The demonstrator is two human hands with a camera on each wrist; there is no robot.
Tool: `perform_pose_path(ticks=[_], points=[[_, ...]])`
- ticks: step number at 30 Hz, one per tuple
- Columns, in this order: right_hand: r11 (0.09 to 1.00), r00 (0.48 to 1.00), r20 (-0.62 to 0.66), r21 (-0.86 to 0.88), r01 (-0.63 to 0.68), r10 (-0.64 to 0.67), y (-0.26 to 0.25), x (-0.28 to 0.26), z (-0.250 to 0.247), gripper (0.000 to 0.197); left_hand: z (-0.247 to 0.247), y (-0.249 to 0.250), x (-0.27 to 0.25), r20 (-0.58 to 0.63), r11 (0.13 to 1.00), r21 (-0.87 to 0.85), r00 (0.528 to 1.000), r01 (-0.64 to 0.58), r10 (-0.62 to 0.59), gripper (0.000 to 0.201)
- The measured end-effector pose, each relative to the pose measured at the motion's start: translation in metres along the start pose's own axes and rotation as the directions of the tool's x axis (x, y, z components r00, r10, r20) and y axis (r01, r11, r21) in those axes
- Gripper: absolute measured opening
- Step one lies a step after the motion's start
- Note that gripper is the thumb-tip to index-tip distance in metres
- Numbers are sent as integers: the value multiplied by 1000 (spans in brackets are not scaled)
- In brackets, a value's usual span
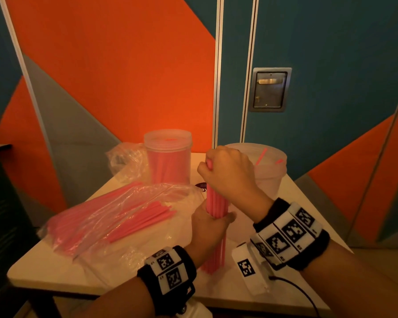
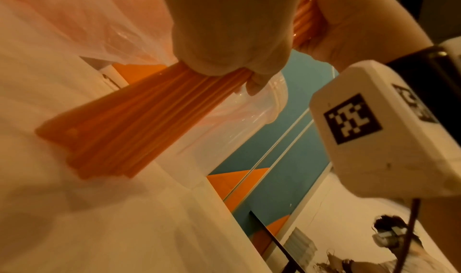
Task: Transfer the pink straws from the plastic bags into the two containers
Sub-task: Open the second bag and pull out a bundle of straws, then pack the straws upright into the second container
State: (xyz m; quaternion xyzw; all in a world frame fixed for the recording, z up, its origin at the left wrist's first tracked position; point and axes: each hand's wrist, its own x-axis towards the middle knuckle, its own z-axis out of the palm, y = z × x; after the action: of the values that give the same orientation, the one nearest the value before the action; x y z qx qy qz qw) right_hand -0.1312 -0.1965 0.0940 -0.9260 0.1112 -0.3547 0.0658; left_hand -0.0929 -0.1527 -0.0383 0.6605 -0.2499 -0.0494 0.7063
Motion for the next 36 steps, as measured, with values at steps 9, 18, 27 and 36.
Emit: perform_pose_path(ticks=[9, 18, 27, 36], points=[[915, 960, -214, 395, -83, 179, -6, 32, -52, 44, -1, 74, 19, -3, 962, 106, 967, -253, 255, 27], [794, 900, -374, 606, 55, 223, -2, 89, -114, 3, 25, 158, 60, 56, 897, 136, 908, -420, 416, 32], [833, 709, -649, 530, 161, 275, 55, 118, -146, 16, 25, 172, 85, 250, 868, -206, 833, -452, 494, 63], [722, 407, -686, 686, 86, 603, 129, 122, -152, 15, 16, 106, 105, 254, 937, 245, 950, -247, 184, 29]])
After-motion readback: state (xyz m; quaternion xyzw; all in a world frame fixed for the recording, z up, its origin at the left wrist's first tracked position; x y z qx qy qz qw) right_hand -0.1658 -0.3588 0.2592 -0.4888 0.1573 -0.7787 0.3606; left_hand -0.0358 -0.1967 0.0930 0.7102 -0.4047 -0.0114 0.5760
